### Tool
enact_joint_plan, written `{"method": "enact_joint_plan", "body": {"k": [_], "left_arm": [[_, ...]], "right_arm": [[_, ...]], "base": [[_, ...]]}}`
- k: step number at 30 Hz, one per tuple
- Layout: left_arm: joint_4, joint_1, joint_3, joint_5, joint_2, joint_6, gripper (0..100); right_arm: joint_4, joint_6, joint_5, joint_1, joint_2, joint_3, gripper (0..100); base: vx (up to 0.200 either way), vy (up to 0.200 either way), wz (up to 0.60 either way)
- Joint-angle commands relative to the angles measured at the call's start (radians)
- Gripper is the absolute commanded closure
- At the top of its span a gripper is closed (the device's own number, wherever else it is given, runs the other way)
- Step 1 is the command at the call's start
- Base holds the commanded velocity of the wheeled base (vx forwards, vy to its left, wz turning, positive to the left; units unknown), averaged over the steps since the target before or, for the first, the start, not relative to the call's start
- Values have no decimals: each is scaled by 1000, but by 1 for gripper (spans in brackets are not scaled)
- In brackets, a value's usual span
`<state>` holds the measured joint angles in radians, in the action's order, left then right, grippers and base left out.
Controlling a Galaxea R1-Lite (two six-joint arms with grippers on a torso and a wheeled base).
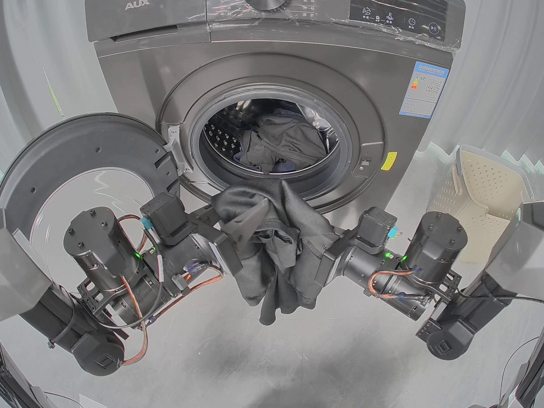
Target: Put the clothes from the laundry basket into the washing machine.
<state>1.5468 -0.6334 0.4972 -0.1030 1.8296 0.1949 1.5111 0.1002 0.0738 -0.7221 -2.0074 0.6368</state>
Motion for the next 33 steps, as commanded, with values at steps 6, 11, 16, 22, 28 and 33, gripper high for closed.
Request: {"method": "enact_joint_plan", "body": {"k": [6, 11, 16, 22, 28, 33], "left_arm": [[1, 58, -16, -14, 99, 20, 0], [1, 86, -16, -26, 145, 20, 0], [1, 89, -14, -32, 191, 17, 0], [1, 100, -17, -30, 223, 15, 0], [1, 130, -55, -34, 237, 12, 0], [1, 139, -91, -67, 263, 5, 0]], "right_arm": [[-3, 1, 14, -19, 157, -69, 100], [0, 1, 18, -20, 165, -82, 100], [-2, -1, 21, -20, 171, -83, 100], [0, -1, 27, -19, 176, -85, 100], [-11, 3, 15, -14, 177, -66, 100], [-17, 3, -11, -14, 171, -32, 100]], "base": [[0, 0, 0], [0, 0, 0], [0, 0, 0], [0, 0, 0], [0, 0, 0], [0, 0, 0]]}}
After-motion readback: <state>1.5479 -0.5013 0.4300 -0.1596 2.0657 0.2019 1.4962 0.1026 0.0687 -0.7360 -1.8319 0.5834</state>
